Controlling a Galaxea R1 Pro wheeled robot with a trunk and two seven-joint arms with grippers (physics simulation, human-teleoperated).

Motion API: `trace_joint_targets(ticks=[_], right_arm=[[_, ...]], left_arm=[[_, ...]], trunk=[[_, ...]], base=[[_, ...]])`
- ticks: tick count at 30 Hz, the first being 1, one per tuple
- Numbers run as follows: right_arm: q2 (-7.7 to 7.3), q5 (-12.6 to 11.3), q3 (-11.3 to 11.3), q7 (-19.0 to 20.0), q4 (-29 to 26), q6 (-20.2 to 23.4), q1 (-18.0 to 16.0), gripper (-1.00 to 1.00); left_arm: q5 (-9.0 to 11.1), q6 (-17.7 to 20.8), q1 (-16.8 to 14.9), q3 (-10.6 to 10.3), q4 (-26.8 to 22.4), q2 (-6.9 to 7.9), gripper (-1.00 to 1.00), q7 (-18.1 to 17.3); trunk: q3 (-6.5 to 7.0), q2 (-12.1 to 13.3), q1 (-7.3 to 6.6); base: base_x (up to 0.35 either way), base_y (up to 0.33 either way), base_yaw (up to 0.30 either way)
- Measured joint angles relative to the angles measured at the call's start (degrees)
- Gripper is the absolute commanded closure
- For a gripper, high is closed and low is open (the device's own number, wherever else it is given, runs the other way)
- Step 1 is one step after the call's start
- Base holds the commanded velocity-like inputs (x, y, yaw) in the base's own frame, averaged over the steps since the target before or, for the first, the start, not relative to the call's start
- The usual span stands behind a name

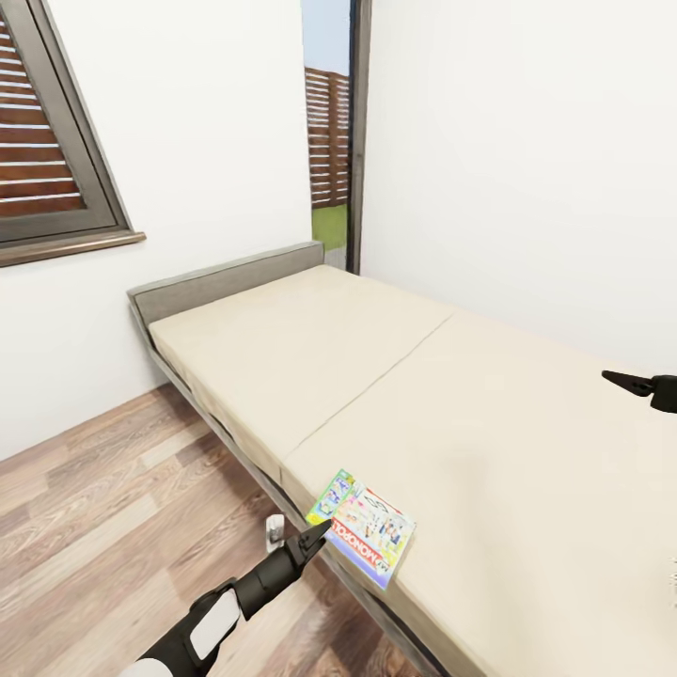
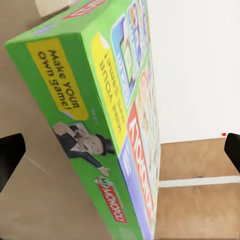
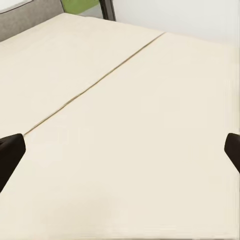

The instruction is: Put all the toys in the child's room - the three board games (two on the bed and one on the table), the two jigsaw puzzles on the table, and the tennis ball on the table - inside the toy box on the table in the child's room.

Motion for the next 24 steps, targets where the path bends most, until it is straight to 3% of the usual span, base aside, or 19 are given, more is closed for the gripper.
trace_joint_targets(ticks=[9,17,24], right_arm=[[0.0,0.01,-0.16,0.0,0.0,0.0,0.0,-1.0],[0.0,0.0,-0.21,0.0,0.0,0.0,0.0,-1.0],[0.0,0.0,-0.21,0.0,0.0,0.01,0.0,-1.0]], left_arm=[[-0.04,-0.06,0.0,0.0,0.04,-0.06,-1.0,0.38],[0.03,-0.06,0.0,0.06,0.04,-0.06,-1.0,0.44],[-0.14,-0.19,0.02,0.18,0.09,0.21,-1.0,0.45]], trunk=[[0.0,0.0,0.0],[0.0,0.0,0.0],[-0.01,0.0,0.0]], base=[[0.0,0.0,-0.037],[0.0,0.0,-0.19],[0.0,0.0,-0.052]])
